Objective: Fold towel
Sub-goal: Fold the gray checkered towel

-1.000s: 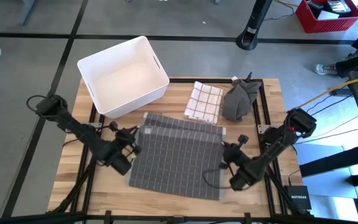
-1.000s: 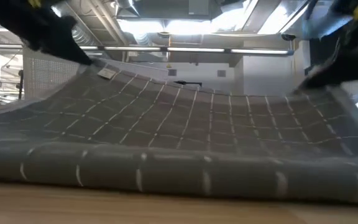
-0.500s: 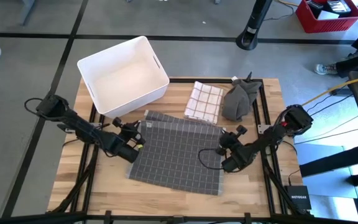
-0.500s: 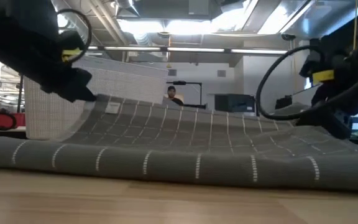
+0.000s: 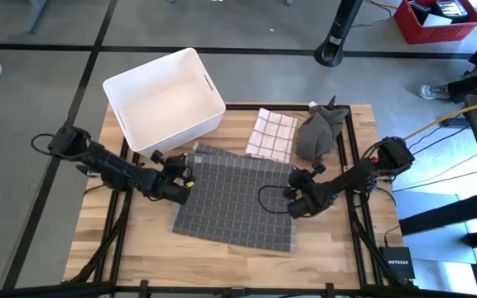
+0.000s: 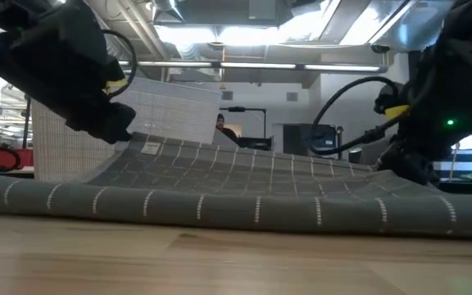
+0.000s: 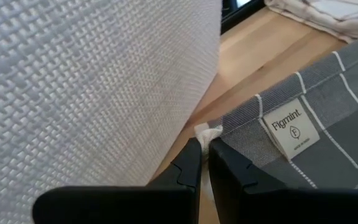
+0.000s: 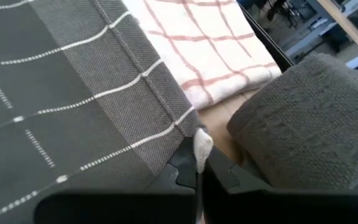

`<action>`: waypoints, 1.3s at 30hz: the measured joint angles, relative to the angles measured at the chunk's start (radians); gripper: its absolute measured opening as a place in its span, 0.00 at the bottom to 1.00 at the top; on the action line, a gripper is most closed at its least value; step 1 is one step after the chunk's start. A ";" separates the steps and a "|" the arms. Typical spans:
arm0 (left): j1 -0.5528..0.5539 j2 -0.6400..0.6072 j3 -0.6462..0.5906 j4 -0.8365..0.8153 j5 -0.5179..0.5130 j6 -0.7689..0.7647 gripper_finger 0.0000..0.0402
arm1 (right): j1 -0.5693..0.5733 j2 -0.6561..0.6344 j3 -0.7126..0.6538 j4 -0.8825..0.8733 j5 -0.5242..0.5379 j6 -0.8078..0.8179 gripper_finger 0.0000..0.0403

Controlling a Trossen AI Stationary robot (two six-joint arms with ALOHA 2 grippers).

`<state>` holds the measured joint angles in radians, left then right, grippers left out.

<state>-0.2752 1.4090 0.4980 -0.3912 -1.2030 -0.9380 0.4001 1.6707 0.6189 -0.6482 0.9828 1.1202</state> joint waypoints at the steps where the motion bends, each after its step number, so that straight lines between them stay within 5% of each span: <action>1: 0.007 0.000 0.000 0.003 0.001 0.000 0.04 | -0.007 0.000 0.000 0.012 0.000 0.000 0.01; 5: 0.038 0.000 0.000 0.044 0.040 0.060 0.06 | -0.043 0.000 -0.001 0.038 -0.014 -0.001 0.06; 10: 0.076 0.000 0.004 0.049 0.140 0.097 0.22 | -0.076 0.000 0.000 0.022 -0.061 -0.003 0.26; 16: 0.076 -0.028 0.081 -0.011 0.359 0.152 0.37 | -0.053 0.000 0.100 -0.234 -0.178 -0.010 0.45; 22: -0.018 -0.062 0.149 -0.007 0.593 0.134 0.39 | 0.061 -0.001 0.229 -0.377 -0.217 -0.035 0.52; 29: -0.189 0.020 0.103 0.223 0.753 0.053 0.37 | 0.187 -0.002 0.206 0.014 -0.239 -0.260 0.51; 39: -0.288 0.146 0.099 0.132 0.841 -0.020 0.37 | 0.224 -0.002 0.093 0.455 -0.554 -0.308 0.51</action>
<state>-0.5628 1.5549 0.5968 -0.2590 -0.3618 -0.9579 0.6241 1.6688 0.7118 -0.1934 0.4288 0.8120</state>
